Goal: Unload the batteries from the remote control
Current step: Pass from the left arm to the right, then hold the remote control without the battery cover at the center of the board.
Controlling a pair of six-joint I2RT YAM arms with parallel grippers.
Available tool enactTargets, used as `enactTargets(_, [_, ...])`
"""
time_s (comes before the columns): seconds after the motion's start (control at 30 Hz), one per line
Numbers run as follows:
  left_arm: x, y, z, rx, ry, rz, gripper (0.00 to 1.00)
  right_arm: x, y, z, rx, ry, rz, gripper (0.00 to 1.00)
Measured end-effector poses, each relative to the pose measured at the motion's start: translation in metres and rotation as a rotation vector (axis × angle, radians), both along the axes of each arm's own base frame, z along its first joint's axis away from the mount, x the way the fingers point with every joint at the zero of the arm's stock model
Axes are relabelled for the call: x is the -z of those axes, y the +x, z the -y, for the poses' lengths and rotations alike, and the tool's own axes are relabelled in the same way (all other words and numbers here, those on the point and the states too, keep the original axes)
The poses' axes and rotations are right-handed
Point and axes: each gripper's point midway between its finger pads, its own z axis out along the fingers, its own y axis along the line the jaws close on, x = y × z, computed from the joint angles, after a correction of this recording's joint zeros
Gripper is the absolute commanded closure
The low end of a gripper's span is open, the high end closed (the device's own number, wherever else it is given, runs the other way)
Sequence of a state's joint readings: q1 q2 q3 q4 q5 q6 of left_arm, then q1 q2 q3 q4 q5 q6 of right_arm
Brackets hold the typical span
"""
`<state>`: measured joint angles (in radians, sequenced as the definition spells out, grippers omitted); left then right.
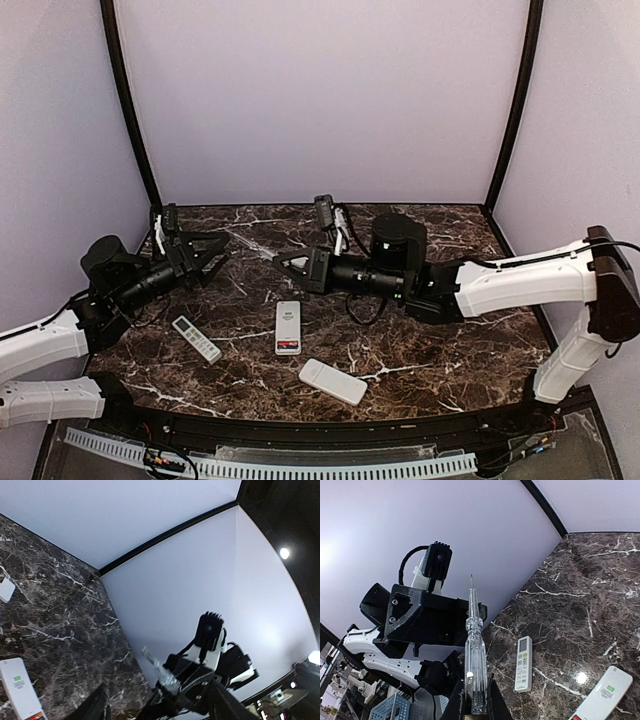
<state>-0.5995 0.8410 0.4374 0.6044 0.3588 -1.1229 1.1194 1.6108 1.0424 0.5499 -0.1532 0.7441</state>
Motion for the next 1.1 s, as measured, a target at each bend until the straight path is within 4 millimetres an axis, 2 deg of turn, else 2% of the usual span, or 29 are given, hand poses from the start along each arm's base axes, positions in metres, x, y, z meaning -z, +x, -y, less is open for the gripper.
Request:
enactTargets(0.1, [0.003,-0.004,-0.008,-0.031,0.058,-0.011,0.24,0.000,0.006,0.013,0.054,-0.042,0.008,1.00])
enactTargets(0.2, [0.002,-0.008,-0.017,-0.061,0.121,-0.008,0.24,0.000,0.010,0.026,0.095,-0.088,0.017,1.00])
enactTargets(0.33, [0.013,-0.010,-0.021,-0.072,0.226,-0.030,0.31,0.016,0.018,0.043,0.155,-0.197,0.017,1.00])
enactTargets(0.43, [0.043,-0.007,-0.019,-0.057,0.329,-0.093,0.36,0.042,0.019,0.054,0.179,-0.317,-0.006,1.00])
enactTargets(0.57, [0.092,-0.003,-0.013,-0.016,0.447,-0.204,0.41,0.082,0.013,0.070,0.177,-0.464,-0.059,1.00])
enactTargets(0.67, [0.131,-0.007,-0.010,0.021,0.503,-0.284,0.43,0.114,0.001,0.083,0.165,-0.574,-0.111,1.00])
enactTargets(0.77, [0.160,-0.016,-0.005,0.060,0.537,-0.342,0.46,0.137,-0.014,0.086,0.142,-0.654,-0.157,1.00])
enactTargets(0.93, [0.180,-0.027,0.007,0.108,0.553,-0.364,0.50,0.179,-0.038,0.091,0.117,-0.782,-0.246,1.00])
enactTargets(1.1, [0.192,-0.028,0.019,0.133,0.558,-0.372,0.55,0.196,-0.044,0.098,0.130,-0.842,-0.301,1.00])
